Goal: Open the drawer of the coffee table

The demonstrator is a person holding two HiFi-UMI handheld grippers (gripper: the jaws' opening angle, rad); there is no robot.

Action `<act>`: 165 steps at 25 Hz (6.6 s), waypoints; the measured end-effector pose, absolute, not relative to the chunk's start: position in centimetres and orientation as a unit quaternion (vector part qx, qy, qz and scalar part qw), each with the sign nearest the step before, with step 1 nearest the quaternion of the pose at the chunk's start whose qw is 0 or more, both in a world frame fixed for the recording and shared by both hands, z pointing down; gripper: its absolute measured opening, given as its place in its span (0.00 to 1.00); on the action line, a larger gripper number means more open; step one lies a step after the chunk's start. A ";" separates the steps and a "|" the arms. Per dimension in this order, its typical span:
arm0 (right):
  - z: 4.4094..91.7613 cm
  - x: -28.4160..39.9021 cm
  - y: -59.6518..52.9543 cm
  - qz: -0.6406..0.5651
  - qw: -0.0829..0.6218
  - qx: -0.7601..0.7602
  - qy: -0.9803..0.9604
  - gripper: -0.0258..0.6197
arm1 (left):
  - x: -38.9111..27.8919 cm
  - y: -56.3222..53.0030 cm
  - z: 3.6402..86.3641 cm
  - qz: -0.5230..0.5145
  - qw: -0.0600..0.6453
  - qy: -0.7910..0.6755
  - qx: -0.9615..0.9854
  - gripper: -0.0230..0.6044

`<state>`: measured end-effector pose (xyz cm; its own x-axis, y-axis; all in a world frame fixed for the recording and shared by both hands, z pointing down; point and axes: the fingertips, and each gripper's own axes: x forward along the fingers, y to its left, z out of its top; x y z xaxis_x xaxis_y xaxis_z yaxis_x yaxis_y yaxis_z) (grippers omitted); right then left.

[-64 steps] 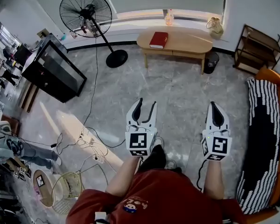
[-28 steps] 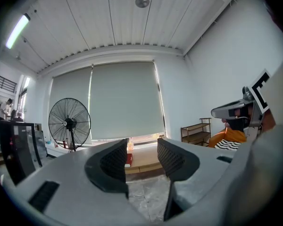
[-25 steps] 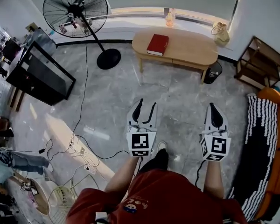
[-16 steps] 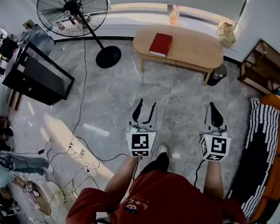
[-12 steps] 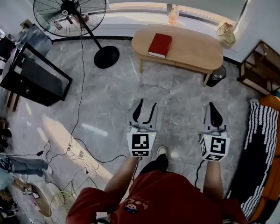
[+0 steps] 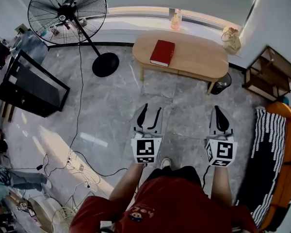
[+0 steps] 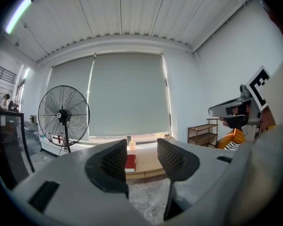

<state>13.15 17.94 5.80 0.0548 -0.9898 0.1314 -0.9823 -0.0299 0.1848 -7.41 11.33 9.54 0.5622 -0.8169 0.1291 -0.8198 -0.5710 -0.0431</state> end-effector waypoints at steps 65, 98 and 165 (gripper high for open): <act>4.4 28.0 -15.7 -0.025 0.046 0.673 -0.737 0.03 | 5.3 -19.2 6.0 0.071 -0.027 -0.533 0.843 0.34; 23.4 20.7 -20.5 0.029 0.110 0.620 -0.776 0.03 | 2.3 -23.0 25.6 0.108 0.030 -0.523 0.845 0.34; 78.5 19.8 -29.3 0.018 0.055 0.600 -0.798 0.03 | 7.1 -33.9 80.9 0.012 0.055 -0.475 0.878 0.34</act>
